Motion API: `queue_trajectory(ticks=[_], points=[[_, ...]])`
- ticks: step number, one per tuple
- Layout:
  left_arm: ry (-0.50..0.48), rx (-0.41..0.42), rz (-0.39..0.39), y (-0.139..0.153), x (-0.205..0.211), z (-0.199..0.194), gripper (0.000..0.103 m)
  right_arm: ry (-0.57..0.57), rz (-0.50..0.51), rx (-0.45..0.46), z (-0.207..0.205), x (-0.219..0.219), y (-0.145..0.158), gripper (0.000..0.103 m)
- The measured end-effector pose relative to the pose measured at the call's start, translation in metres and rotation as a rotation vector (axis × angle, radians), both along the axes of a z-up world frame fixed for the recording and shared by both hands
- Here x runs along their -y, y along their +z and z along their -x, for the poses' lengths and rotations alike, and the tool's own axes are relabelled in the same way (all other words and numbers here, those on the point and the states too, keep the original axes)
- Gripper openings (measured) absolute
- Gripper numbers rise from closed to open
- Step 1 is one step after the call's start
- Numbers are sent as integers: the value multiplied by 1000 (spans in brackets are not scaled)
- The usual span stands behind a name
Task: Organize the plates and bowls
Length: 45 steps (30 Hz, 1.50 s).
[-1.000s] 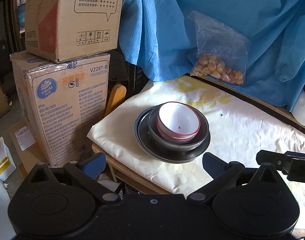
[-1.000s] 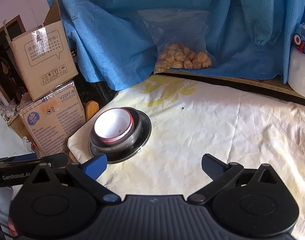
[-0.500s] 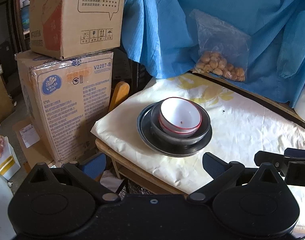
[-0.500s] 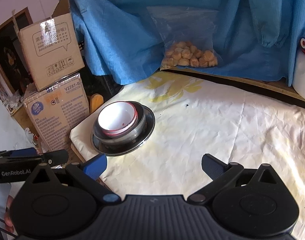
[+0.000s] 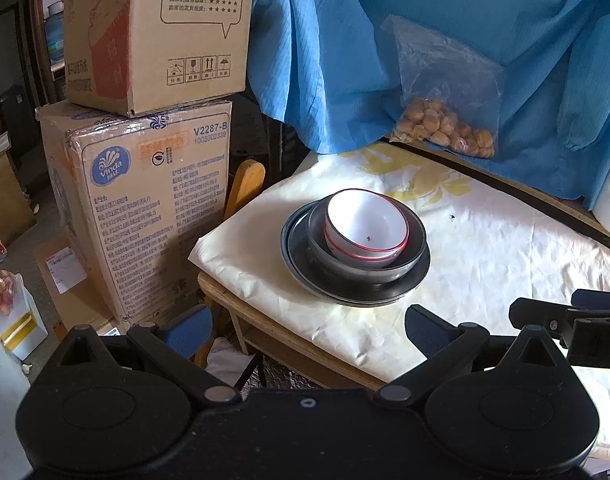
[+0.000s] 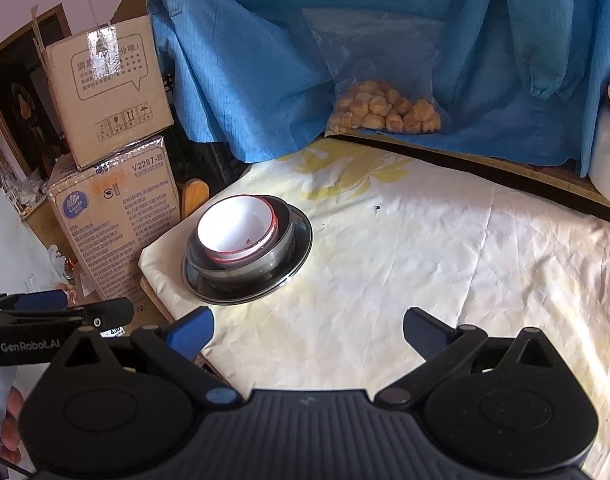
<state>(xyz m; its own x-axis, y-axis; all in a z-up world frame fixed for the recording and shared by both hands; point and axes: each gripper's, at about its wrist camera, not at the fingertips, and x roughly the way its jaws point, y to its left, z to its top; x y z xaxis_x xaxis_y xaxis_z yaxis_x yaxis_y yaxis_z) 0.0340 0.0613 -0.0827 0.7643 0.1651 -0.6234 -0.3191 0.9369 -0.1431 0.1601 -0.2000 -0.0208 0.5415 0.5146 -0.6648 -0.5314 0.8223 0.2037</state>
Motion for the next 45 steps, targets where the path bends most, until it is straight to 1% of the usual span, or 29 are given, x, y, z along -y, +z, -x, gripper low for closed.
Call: queue_trajectory(ticks=[45], points=[[-3, -2, -11, 1, -1, -3, 102, 0, 0, 0, -2, -2, 0, 103]])
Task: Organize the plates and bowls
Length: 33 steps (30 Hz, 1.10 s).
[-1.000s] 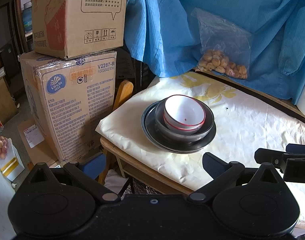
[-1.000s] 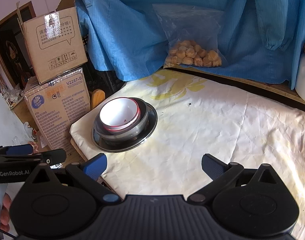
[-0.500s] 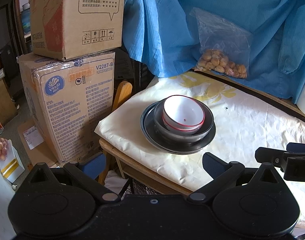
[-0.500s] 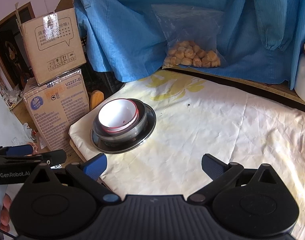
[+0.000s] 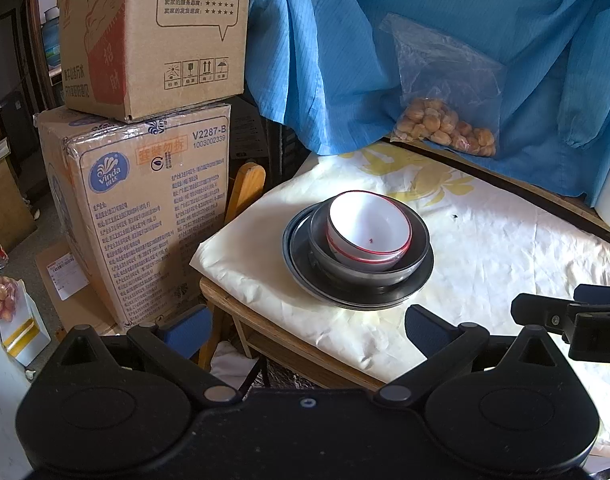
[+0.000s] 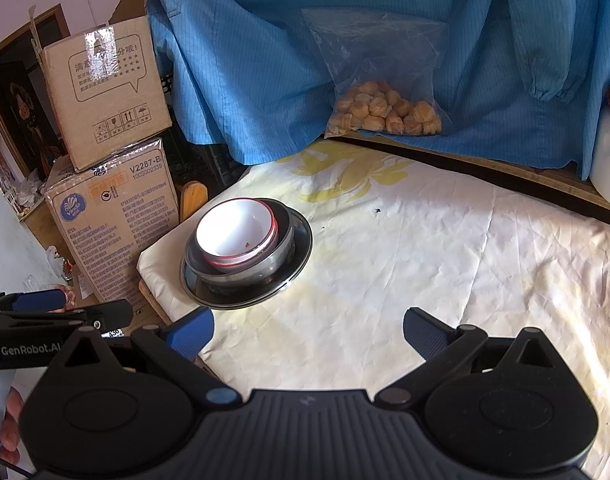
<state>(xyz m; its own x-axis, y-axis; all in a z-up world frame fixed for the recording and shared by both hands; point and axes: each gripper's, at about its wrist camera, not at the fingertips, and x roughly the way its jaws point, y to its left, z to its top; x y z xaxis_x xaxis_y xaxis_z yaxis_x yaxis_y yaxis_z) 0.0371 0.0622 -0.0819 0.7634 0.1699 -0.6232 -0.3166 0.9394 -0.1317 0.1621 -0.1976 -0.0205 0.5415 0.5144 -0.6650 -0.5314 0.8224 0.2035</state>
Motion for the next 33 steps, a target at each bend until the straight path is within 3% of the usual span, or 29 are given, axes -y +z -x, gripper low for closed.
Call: queue_trajectory(ticks=[33], points=[[-9, -2, -6, 0, -1, -6, 102, -8, -1, -1, -2, 0, 1, 103]])
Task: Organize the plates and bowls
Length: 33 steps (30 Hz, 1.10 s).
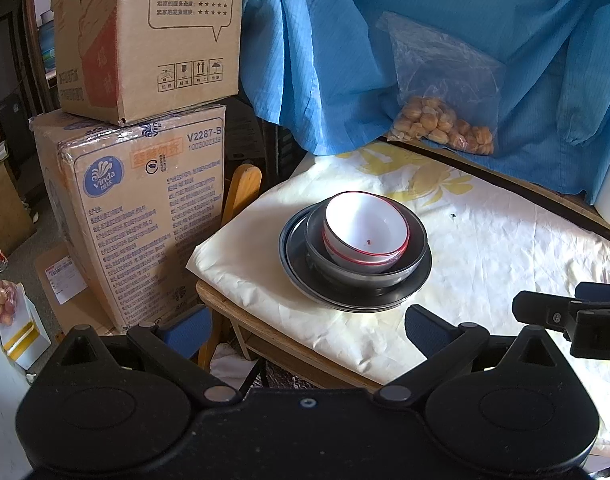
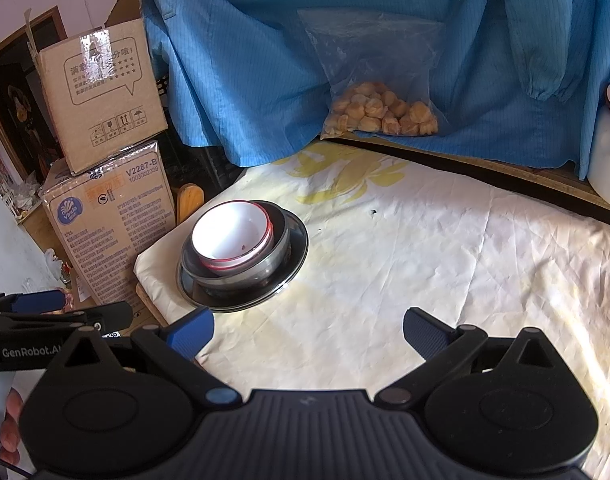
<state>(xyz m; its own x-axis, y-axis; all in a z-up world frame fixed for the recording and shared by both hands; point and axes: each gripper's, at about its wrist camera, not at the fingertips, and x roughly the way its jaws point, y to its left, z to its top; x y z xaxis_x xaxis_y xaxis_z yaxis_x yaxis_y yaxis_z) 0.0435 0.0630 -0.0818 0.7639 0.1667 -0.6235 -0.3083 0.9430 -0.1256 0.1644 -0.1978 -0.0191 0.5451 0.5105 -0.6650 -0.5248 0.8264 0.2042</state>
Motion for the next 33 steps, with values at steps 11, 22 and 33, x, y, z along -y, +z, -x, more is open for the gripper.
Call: queue_trajectory(ticks=[11, 22, 33], points=[[-6, -3, -5, 1, 1, -4, 102, -1, -1, 0, -1, 1, 1, 103], [-23, -1, -10, 1, 0, -5, 102, -18, -4, 1, -4, 2, 2, 103], [-10, 19, 60, -2, -8, -5, 102, -23, 4, 0, -2, 0, 1, 103]])
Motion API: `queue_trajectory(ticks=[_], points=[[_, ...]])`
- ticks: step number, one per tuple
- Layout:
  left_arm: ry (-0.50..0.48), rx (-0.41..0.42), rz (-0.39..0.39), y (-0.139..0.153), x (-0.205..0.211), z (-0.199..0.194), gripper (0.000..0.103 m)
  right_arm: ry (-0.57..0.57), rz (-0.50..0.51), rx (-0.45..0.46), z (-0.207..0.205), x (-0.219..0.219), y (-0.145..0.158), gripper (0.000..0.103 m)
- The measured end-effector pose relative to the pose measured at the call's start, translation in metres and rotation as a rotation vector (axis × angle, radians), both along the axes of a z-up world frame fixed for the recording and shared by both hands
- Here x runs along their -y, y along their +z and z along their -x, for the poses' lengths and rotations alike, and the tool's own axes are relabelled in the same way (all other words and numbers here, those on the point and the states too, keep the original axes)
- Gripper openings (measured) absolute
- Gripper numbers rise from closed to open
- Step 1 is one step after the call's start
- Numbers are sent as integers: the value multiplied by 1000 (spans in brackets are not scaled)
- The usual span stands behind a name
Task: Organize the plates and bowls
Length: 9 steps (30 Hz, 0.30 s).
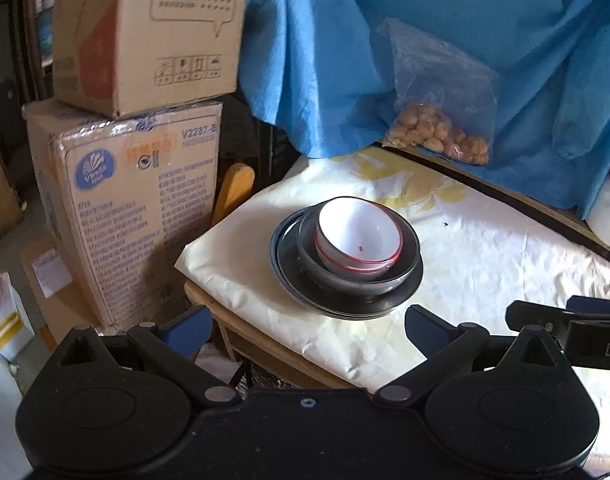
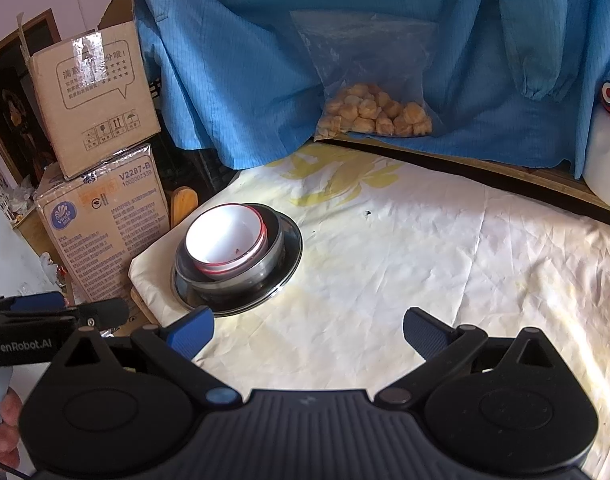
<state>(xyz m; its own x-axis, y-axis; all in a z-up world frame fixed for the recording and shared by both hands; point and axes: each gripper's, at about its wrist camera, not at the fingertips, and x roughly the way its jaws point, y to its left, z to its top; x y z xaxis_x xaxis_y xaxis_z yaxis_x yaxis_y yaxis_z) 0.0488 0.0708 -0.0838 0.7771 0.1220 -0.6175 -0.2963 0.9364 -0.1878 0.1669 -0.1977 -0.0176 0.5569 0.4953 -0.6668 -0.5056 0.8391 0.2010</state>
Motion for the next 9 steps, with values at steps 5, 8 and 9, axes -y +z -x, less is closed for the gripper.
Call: queue_trajectory(ticks=[5, 8, 9], points=[[-6, 0, 52, -5, -6, 0, 102, -10, 3, 2, -1, 1, -1, 103], [-12, 17, 48, -4, -7, 0, 102, -20, 1, 1, -2, 2, -1, 103], [-20, 17, 42, -4, -6, -1, 102, -23, 0, 1, -2, 3, -1, 103]])
